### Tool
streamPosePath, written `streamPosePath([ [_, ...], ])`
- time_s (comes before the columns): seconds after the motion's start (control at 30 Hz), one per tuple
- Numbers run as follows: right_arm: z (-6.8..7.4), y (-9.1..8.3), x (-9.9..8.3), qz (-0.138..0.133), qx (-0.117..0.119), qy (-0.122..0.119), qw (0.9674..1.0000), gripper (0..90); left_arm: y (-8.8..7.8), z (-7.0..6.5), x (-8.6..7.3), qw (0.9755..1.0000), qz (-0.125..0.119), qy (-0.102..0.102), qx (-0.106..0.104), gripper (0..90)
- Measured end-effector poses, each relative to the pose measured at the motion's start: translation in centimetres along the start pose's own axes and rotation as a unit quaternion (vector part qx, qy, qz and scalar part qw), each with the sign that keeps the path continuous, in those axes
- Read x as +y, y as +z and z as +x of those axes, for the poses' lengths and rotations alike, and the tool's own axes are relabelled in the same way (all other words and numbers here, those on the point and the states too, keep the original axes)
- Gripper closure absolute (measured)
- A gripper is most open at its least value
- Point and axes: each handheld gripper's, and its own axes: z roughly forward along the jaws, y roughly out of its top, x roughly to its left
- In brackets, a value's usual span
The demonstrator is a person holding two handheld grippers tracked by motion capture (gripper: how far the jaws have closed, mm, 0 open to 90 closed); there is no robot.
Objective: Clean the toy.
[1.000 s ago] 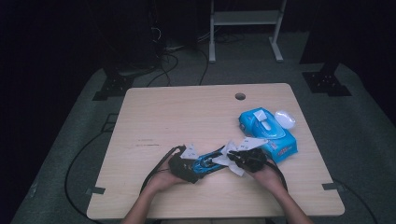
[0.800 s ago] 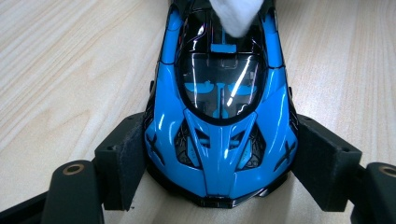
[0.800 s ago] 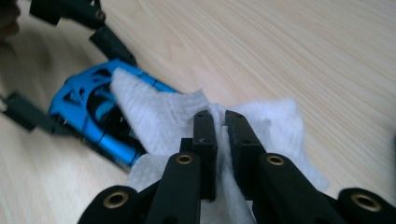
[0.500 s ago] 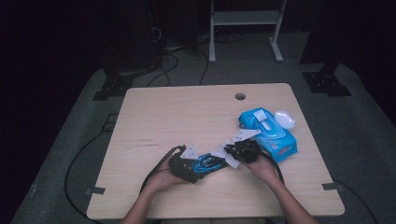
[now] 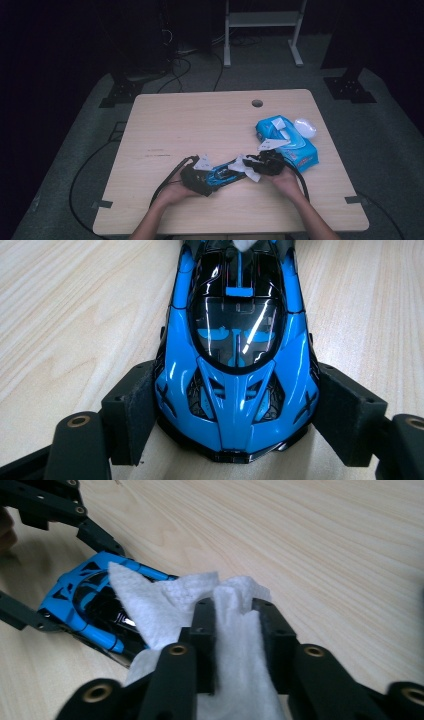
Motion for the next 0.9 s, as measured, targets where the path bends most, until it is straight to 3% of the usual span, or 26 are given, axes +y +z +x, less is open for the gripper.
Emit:
streamPosePath([
  [0.13,-0.4,-0.7,-0.3,0.0,0.014,0.017,0.9997,79.2,0.0,0.0,-0.1,1.0,-0.001,0.0,0.0,25.0],
  [0.27,0.4,-1.4,-0.6,0.001,0.014,0.0,0.9999,81.2,0.0,0.0,0.0,1.0,0.003,0.003,0.0,25.0],
  [0.33,1.1,-1.5,-0.6,0.002,0.002,-0.019,0.9998,81.6,0.0,0.0,0.0,1.0,-0.001,0.0,0.0,25.0],
  [0.43,1.9,-1.6,-0.4,0.0,0.009,-0.032,0.9994,82.0,0.0,0.1,0.0,1.0,0.002,0.003,-0.001,25.0],
  [0.6,2.7,-2.0,-0.4,0.019,0.006,-0.069,0.9974,82.1,0.0,0.0,-0.1,1.0,-0.001,0.0,0.0,25.0],
  [0.67,2.6,-2.1,-0.3,0.015,-0.005,-0.08,0.9967,77.2,0.0,0.0,0.0,1.0,0.001,0.002,0.0,25.0],
  [0.77,2.4,-1.8,-0.3,0.003,-0.025,-0.076,0.9968,61.4,0.0,0.0,0.0,1.0,0.0,0.001,0.0,25.0],
  [0.83,2.1,-1.2,-0.4,0.005,-0.02,-0.065,0.9977,54.4,0.0,0.0,0.0,1.0,0.0,0.001,0.0,25.0],
  [0.9,1.9,-0.4,-0.4,0.009,-0.007,-0.039,0.9992,50.8,0.0,0.0,0.0,1.0,0.002,0.003,-0.001,25.0],
])
